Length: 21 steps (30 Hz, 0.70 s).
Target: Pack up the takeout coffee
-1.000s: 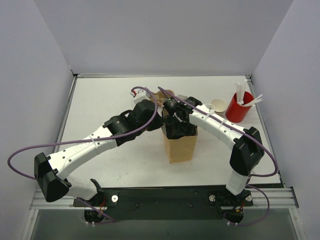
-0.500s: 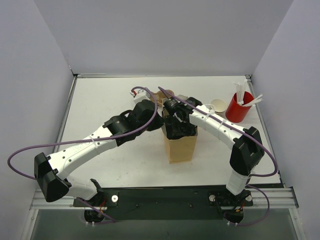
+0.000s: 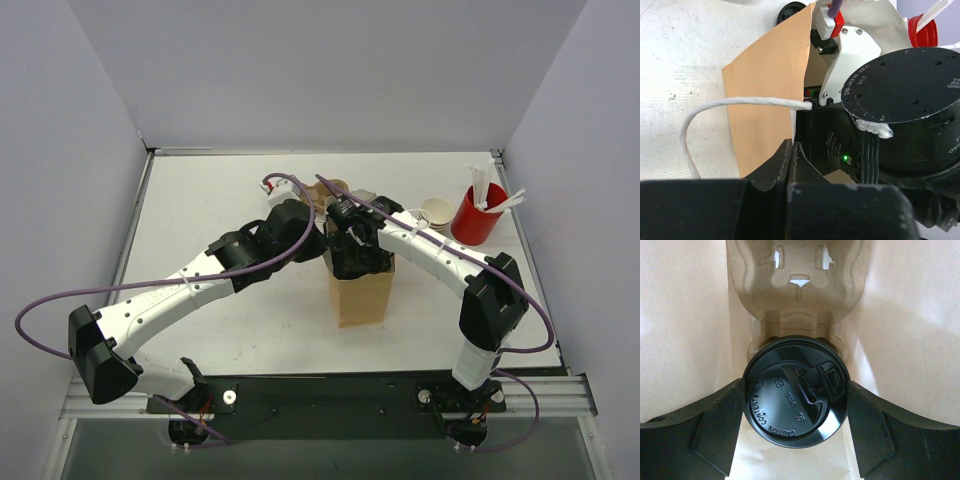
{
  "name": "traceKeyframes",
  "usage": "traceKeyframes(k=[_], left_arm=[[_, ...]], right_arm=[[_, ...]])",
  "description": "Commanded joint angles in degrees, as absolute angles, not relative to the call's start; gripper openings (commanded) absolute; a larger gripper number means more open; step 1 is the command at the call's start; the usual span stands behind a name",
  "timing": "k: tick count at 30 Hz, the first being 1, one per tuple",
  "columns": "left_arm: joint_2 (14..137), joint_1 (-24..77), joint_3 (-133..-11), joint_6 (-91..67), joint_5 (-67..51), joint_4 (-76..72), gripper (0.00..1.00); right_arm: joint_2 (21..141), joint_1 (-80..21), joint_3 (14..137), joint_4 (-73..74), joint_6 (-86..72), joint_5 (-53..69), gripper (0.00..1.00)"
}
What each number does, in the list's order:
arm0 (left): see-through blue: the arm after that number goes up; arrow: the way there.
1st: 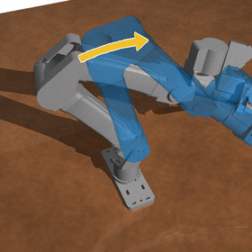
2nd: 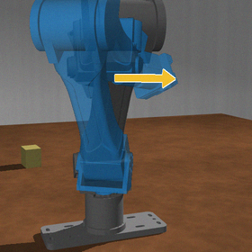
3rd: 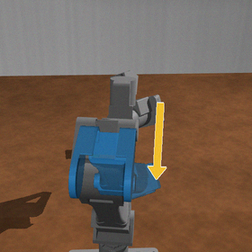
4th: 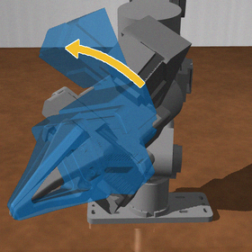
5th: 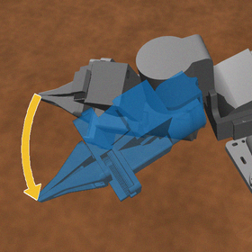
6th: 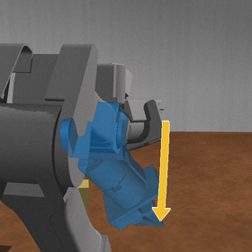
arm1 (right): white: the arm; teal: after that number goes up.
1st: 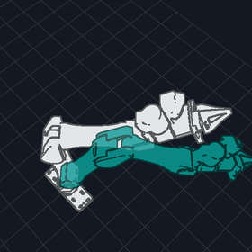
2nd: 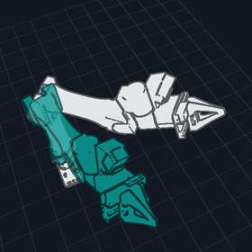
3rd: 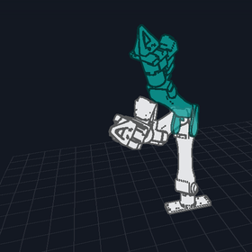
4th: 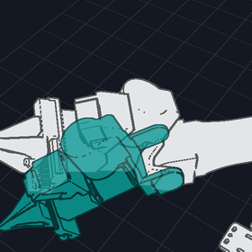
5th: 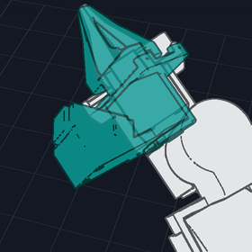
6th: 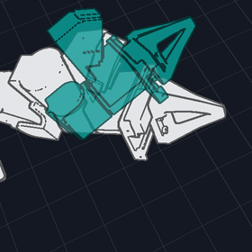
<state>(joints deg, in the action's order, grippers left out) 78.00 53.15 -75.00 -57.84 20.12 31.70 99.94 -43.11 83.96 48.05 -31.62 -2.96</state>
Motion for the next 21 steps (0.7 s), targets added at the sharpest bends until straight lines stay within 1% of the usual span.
traceKeyframes(k=[1,21], left_arm=[[76.73,53.26,-75.67,-57.30,19.07,30.94,0.00],[76.82,53.26,-75.85,-57.13,18.98,31.20,0.00]], right_arm=[[101.51,-43.33,82.00,50.28,-32.43,-3.34,0.38],[103.45,-42.80,79.45,47.73,-32.43,-3.08,0.37]])
